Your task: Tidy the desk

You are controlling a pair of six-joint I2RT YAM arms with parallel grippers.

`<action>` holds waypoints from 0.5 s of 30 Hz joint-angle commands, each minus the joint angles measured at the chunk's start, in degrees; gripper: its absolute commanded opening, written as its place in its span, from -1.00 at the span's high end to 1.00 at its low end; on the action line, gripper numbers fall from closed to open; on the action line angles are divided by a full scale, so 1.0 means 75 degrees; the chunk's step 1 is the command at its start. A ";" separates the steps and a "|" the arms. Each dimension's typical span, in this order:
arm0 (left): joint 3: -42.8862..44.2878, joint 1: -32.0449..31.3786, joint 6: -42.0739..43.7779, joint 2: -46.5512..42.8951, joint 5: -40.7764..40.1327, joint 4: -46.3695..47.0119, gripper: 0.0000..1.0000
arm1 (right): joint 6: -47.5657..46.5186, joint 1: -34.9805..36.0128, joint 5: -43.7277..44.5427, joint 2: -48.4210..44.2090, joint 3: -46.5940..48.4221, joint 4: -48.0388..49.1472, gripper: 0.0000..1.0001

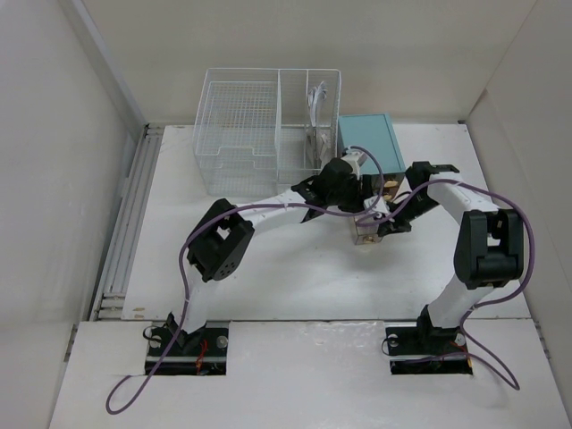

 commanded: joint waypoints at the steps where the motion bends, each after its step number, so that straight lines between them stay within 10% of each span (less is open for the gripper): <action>1: 0.0188 -0.0028 0.0144 -0.0166 -0.0014 0.0128 0.03 | -0.0184 -0.0082 -0.0185 -0.0129 0.0170 -0.0588 0.76; 15: -0.0808 -0.0028 0.0227 -0.2108 -0.2157 -0.0129 0.14 | -0.0184 -0.0223 -0.0467 0.0012 0.0311 -0.0588 0.76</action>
